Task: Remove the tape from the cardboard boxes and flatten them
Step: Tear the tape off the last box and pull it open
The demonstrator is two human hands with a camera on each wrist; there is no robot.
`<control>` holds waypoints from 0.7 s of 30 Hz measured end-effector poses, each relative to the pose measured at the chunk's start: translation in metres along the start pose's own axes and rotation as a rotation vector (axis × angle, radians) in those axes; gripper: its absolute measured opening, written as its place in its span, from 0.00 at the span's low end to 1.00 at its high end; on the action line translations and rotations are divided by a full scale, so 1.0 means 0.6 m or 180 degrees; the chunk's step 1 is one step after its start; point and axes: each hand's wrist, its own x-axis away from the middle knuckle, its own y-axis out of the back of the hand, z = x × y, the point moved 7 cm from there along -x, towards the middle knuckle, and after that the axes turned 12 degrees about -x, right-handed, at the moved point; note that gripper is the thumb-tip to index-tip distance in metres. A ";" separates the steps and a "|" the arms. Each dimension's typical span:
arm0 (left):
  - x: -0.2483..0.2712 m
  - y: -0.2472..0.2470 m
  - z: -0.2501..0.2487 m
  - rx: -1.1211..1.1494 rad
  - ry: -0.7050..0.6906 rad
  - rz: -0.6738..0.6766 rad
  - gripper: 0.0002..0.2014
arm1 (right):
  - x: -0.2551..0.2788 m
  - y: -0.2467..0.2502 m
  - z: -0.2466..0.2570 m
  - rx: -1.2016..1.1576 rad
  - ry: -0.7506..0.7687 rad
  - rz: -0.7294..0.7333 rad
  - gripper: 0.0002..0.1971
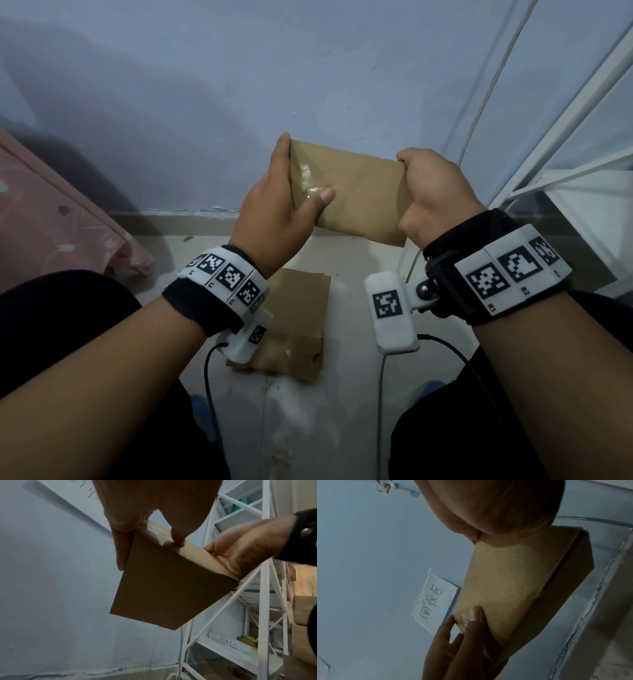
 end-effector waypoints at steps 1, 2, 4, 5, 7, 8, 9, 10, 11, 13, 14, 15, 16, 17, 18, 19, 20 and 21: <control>0.000 0.000 0.000 -0.0045 -0.0023 -0.0022 0.42 | 0.000 0.002 0.002 0.0015 0.0007 -0.0012 0.03; 0.000 0.000 -0.001 -0.0121 -0.0047 -0.0047 0.39 | -0.001 0.003 0.004 0.0025 0.0024 -0.0023 0.03; 0.002 0.002 -0.006 -0.0267 -0.0092 -0.0121 0.34 | -0.004 0.005 0.006 0.0004 0.0033 -0.0024 0.03; 0.004 0.004 -0.009 -0.0313 -0.0105 -0.0163 0.33 | -0.004 0.004 0.004 -0.0033 0.0015 -0.0003 0.03; 0.008 0.010 -0.016 -0.0352 -0.0092 -0.0189 0.34 | -0.003 -0.001 -0.001 -0.0121 -0.0039 0.0051 0.02; 0.009 0.012 -0.017 -0.0359 -0.0067 -0.0172 0.38 | -0.002 -0.003 -0.004 -0.0175 -0.0053 0.0078 0.02; 0.009 0.013 -0.018 -0.0364 -0.0040 -0.0163 0.42 | -0.003 -0.004 -0.005 -0.0229 -0.0062 0.0111 0.02; 0.007 0.014 -0.017 -0.0361 -0.0018 -0.0164 0.46 | -0.004 -0.006 -0.007 -0.0271 -0.0065 0.0161 0.05; 0.004 0.015 -0.015 -0.0358 -0.0014 -0.0168 0.47 | -0.006 -0.006 -0.008 -0.0296 -0.0077 0.0187 0.09; -0.003 0.014 -0.010 -0.0451 -0.0069 -0.0192 0.44 | -0.007 -0.003 -0.011 -0.0281 -0.0122 0.0179 0.12; -0.005 0.014 -0.008 -0.0528 -0.0100 -0.0204 0.41 | -0.008 -0.002 -0.010 -0.0214 -0.0120 0.0163 0.10; -0.006 0.013 -0.007 -0.0598 -0.0111 -0.0206 0.39 | -0.008 0.001 -0.010 -0.0149 -0.0123 0.0136 0.09; -0.006 0.013 -0.006 -0.0647 -0.0105 -0.0212 0.36 | -0.011 0.002 -0.010 -0.0142 -0.0119 0.0130 0.12; -0.005 0.013 -0.005 -0.0670 -0.0092 -0.0230 0.34 | -0.012 0.004 -0.011 -0.0146 -0.0134 0.0113 0.15; -0.004 0.014 -0.005 -0.0663 -0.0086 -0.0258 0.32 | -0.013 0.004 -0.013 -0.0153 -0.0140 0.0120 0.17; -0.003 0.015 -0.006 -0.0640 -0.0083 -0.0284 0.31 | -0.013 0.003 -0.014 -0.0159 -0.0157 0.0127 0.16; -0.002 0.017 -0.007 -0.0619 -0.0084 -0.0284 0.33 | -0.013 0.002 -0.016 -0.0181 -0.0165 0.0132 0.13; -0.002 0.017 -0.008 -0.0605 -0.0078 -0.0243 0.38 | -0.009 0.001 -0.017 -0.0220 -0.0190 0.0141 0.10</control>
